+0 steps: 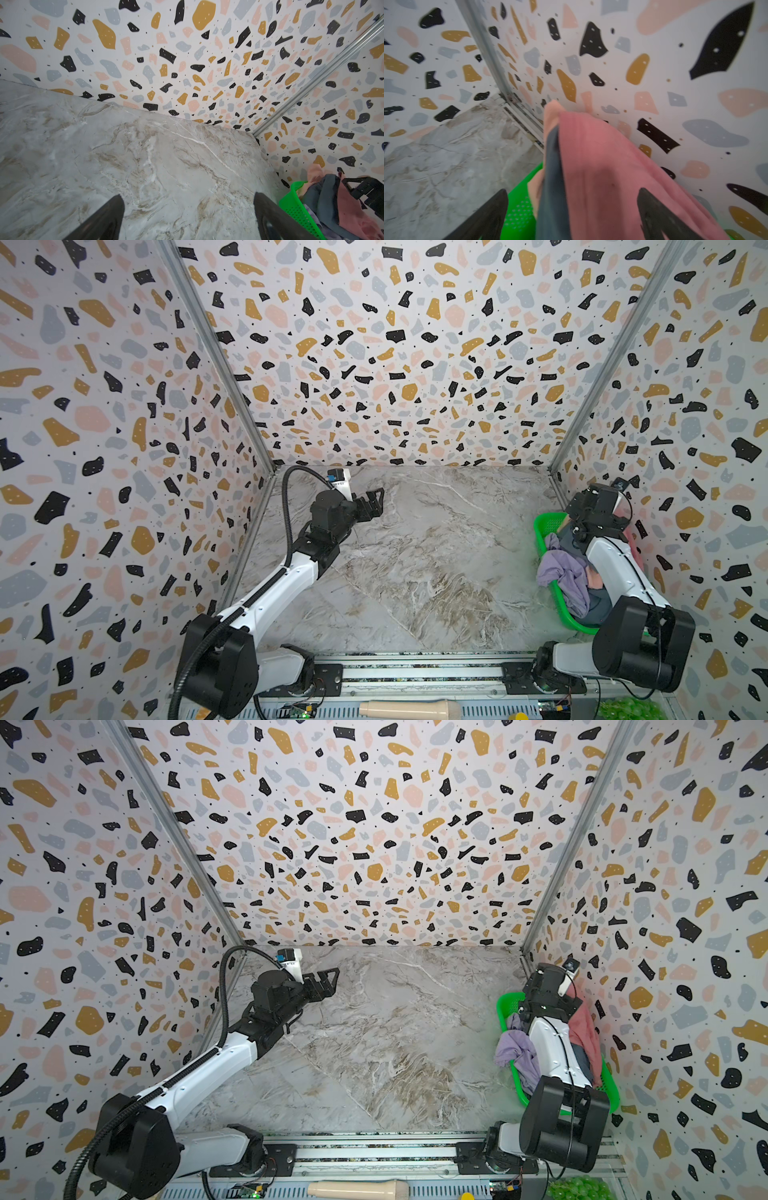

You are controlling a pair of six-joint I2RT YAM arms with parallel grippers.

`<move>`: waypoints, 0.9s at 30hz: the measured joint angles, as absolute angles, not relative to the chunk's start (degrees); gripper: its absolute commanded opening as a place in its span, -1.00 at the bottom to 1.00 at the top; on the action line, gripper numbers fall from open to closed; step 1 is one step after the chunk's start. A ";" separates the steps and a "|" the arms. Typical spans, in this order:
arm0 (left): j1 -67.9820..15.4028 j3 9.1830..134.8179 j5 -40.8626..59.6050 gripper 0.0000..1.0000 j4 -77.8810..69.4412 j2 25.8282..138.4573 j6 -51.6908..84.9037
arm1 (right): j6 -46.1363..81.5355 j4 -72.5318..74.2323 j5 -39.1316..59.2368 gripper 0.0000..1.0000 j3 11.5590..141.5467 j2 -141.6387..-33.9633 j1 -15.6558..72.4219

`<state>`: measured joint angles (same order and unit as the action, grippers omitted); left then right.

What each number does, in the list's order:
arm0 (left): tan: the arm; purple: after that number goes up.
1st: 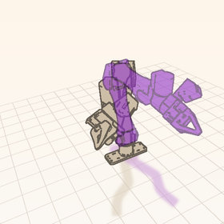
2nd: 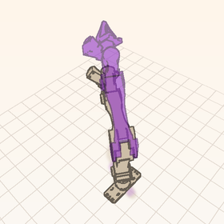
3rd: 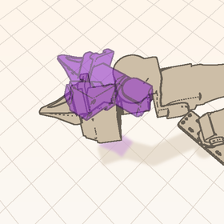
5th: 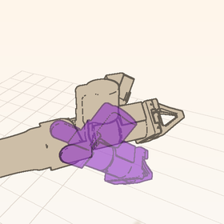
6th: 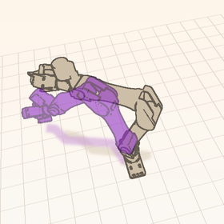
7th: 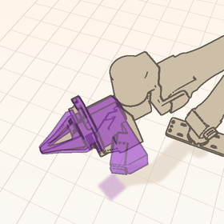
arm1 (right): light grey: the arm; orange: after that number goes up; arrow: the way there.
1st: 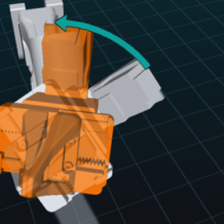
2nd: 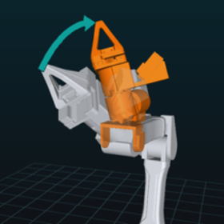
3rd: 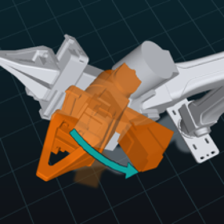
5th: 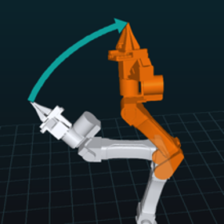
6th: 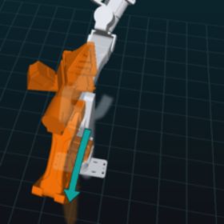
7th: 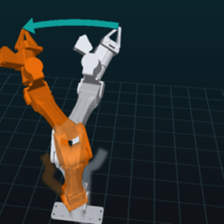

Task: Fold and stack the t-shirts
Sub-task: 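Reach the right gripper into the green basket while the left arm rises forward, then grasp the pink t-shirt in the basket with the right gripper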

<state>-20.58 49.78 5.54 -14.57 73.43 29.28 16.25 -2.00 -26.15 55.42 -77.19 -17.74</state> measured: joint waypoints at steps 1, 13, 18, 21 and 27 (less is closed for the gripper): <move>-20.58 49.78 5.80 0.94 -14.35 73.89 29.15 | 16.27 -1.96 -25.30 0.94 54.70 -77.17 -19.53; -20.58 51.68 9.04 0.94 -13.78 75.29 29.41 | 15.40 0.89 -10.92 -0.70 50.57 -81.45 -32.16; -20.58 51.68 9.19 0.94 -13.80 75.29 29.80 | 16.49 -0.97 -7.94 -0.44 50.39 -77.65 -31.86; -20.58 51.68 9.58 0.94 -13.80 75.33 29.80 | 16.56 -2.37 -6.11 -0.09 50.57 -73.49 -30.72; -20.58 51.68 10.09 0.94 -13.80 75.77 29.76 | 16.82 -2.83 -2.09 -0.57 53.08 -71.07 -29.93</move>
<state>-20.58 51.68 10.09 -13.80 75.77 29.76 16.82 -2.83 -2.09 53.08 -71.07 -29.93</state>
